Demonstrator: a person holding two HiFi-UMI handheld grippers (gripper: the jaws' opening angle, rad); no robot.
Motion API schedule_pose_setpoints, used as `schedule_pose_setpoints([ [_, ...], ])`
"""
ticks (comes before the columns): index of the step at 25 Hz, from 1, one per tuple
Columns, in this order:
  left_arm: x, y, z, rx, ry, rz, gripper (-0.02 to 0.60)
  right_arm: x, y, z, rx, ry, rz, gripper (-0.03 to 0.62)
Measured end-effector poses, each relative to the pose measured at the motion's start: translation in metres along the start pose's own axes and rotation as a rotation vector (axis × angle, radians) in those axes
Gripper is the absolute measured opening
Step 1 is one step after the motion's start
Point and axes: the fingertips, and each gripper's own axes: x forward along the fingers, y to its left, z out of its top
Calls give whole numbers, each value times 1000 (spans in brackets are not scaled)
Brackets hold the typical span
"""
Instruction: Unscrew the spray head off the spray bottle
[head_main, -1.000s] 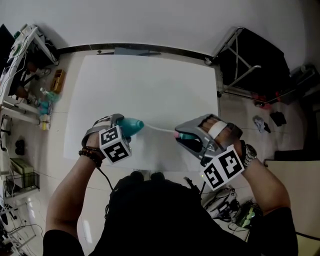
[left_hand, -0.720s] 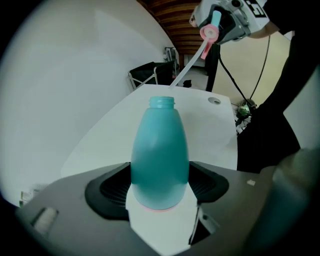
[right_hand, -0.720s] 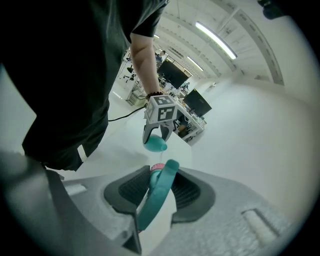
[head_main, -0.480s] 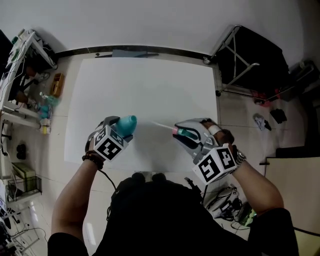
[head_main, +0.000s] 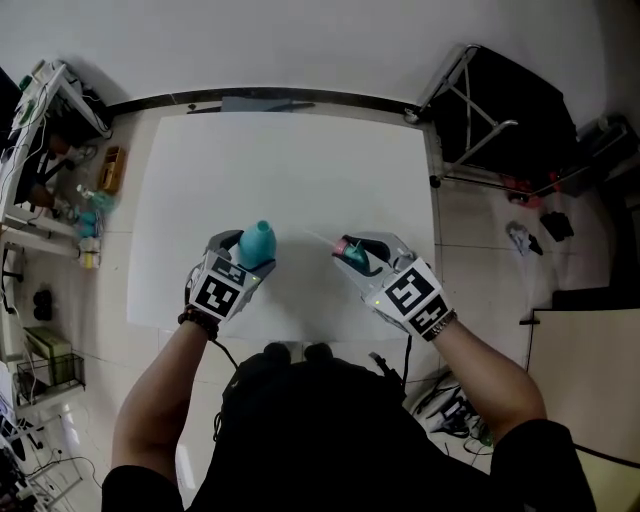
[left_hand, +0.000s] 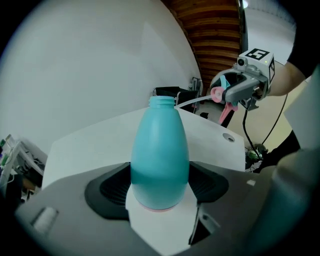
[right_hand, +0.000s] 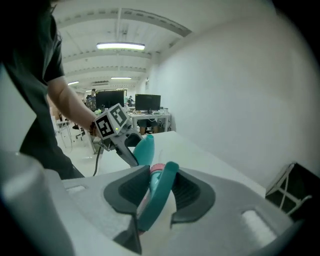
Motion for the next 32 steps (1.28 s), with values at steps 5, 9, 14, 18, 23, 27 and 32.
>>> schedule_pose_setpoints([
  [5, 8, -3, 0, -54, -32, 2, 385, 21, -8, -26, 241, -3, 7, 120],
  [9, 15, -7, 2, -71, -56, 1, 385, 41, -10, -48, 432, 0, 27, 120],
  [14, 24, -12, 4, -96, -96, 12, 387, 60, -11, -73, 646, 1, 55, 120],
  [18, 31, -13, 3, -102, -113, 27, 387, 71, -11, -86, 744, 3, 80, 120],
  [23, 39, -16, 4, -102, -136, 32, 387, 79, -14, -97, 774, 19, 64, 121],
  [27, 45, -21, 5, -86, -145, 18, 387, 82, -16, -102, 776, 24, 59, 121],
  [32, 48, -26, 5, -51, -132, 16, 387, 84, -16, -111, 745, 53, 37, 123],
])
